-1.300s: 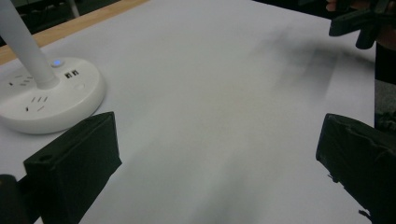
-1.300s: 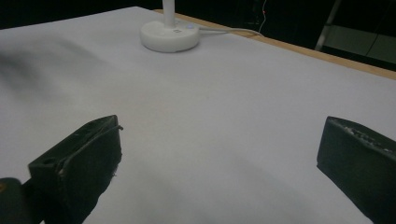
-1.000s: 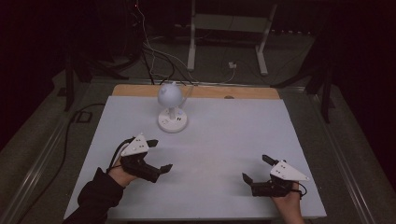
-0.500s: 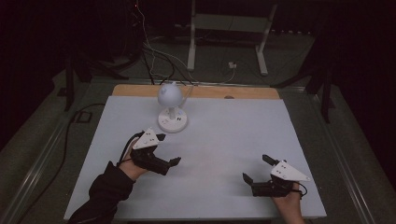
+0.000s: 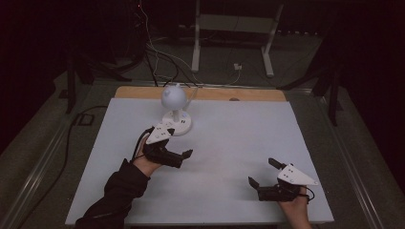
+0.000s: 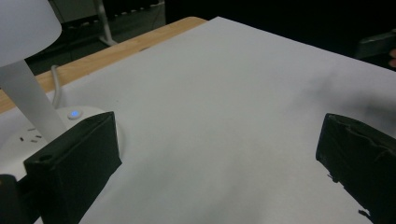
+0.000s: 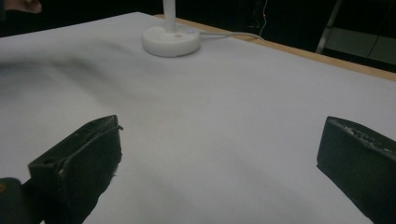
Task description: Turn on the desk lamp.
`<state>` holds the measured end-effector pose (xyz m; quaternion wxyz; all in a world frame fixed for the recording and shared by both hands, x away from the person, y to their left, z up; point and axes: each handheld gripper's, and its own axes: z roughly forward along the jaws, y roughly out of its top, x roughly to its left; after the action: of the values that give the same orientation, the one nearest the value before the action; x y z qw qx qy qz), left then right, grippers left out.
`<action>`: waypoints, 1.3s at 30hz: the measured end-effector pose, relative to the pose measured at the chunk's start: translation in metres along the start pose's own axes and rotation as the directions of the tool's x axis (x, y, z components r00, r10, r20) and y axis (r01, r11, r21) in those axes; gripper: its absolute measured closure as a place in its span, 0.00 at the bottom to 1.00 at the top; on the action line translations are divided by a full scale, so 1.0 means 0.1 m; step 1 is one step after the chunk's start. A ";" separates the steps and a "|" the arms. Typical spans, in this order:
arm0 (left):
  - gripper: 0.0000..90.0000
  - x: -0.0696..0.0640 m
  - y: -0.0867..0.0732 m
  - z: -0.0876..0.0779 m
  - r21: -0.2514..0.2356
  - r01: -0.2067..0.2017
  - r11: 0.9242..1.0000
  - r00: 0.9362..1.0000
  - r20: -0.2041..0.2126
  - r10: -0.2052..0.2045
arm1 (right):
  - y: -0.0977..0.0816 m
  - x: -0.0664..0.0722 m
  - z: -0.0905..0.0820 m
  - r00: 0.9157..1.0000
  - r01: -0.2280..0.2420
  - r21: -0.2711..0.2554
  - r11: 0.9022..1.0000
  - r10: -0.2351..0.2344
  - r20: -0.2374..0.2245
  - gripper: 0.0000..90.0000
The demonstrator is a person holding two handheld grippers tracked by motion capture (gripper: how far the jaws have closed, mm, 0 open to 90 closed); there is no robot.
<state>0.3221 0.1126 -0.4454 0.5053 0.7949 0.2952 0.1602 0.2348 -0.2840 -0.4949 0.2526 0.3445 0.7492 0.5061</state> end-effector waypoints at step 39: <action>0.00 0.24 -0.08 0.70 -0.051 0.214 0.975 0.904 -0.368 -0.218 | -0.01 -0.02 -0.01 1.000 -0.011 -0.001 1.000 0.011 -0.021 0.00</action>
<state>0.3772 0.0810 -0.4848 0.4589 0.7102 0.4707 0.2519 0.2351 -0.2860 -0.4954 0.2420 0.3432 0.7497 0.5115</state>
